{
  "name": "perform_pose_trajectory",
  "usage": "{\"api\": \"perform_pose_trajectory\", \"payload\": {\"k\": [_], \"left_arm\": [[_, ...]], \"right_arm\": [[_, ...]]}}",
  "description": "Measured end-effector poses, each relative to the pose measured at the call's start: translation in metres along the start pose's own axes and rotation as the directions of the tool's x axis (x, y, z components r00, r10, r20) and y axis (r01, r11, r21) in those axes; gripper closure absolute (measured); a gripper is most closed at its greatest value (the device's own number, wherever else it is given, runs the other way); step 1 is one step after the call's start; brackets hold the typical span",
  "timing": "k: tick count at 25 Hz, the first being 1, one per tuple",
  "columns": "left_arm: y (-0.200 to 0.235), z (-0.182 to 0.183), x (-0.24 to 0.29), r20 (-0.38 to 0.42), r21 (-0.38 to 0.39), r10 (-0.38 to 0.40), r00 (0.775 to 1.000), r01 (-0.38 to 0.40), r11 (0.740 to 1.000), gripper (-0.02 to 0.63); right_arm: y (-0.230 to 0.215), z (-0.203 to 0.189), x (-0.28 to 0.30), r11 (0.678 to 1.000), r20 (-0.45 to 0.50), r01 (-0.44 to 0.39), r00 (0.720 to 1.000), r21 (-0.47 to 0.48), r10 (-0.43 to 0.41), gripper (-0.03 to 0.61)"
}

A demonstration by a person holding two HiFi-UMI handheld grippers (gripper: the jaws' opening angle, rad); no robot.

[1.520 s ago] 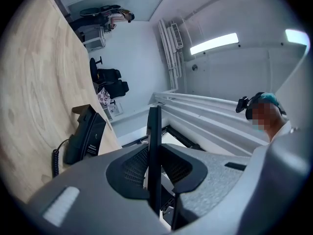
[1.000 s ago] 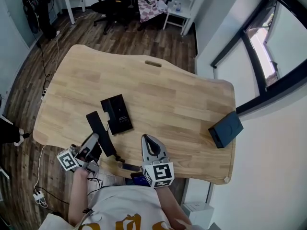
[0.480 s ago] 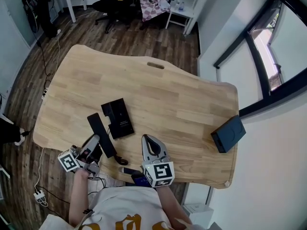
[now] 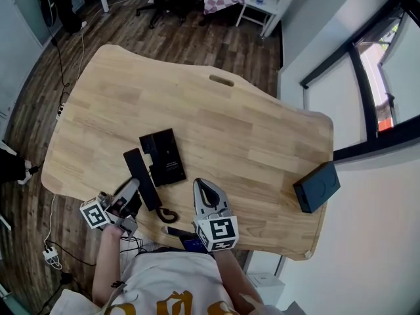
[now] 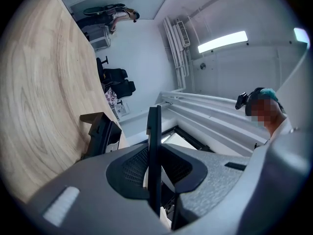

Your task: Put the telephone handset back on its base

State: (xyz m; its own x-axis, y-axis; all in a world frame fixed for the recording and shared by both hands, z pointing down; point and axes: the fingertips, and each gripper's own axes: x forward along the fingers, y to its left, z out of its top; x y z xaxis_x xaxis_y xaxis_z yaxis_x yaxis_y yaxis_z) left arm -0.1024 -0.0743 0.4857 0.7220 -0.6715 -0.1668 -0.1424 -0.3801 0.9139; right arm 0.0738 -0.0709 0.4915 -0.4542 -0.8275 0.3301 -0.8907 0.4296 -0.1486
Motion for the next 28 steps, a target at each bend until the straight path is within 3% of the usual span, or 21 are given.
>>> {"api": "perform_pose_trajectory", "payload": {"k": [28], "left_arm": [[0.071, 0.001, 0.018, -0.019, -0.059, 0.074, 0.997, -0.075, 0.995, 0.538]], "right_arm": [[-0.018, -0.024, 0.052, 1.000, -0.105, -0.029, 0.994, 0.004, 0.030, 0.572]]}}
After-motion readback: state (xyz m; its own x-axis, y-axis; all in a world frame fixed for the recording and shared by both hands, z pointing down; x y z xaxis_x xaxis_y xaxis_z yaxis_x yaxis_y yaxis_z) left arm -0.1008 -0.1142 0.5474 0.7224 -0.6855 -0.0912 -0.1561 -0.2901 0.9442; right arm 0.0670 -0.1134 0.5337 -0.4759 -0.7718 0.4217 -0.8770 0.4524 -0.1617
